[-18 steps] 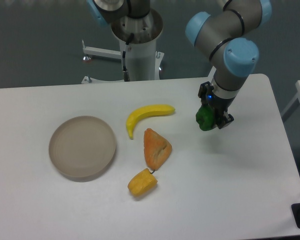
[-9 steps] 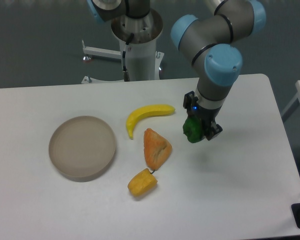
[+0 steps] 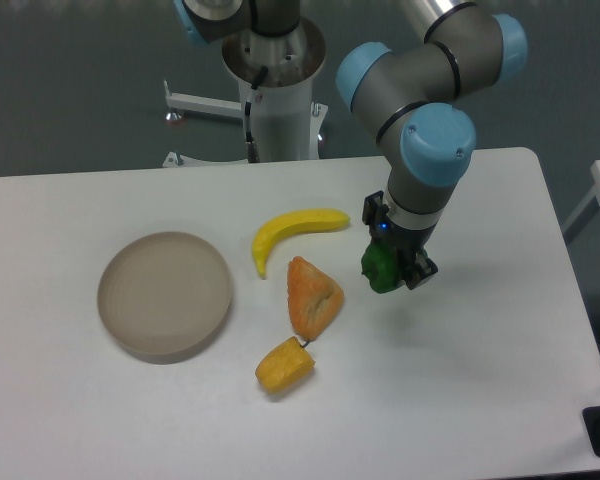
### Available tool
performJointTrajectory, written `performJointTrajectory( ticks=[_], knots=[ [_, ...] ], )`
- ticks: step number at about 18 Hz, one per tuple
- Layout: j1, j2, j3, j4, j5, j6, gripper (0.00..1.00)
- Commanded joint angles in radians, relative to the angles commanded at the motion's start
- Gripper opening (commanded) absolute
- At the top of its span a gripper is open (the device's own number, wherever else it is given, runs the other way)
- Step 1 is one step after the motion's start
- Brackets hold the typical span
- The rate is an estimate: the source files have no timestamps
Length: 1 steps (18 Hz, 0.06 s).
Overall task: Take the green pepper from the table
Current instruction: 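Lift the held green pepper up off the table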
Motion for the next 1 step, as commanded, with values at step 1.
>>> performJointTrajectory(
  ticks=[1],
  knots=[
    [0.0, 0.002, 0.0, -0.002, 0.0, 0.0, 0.22]
  ],
)
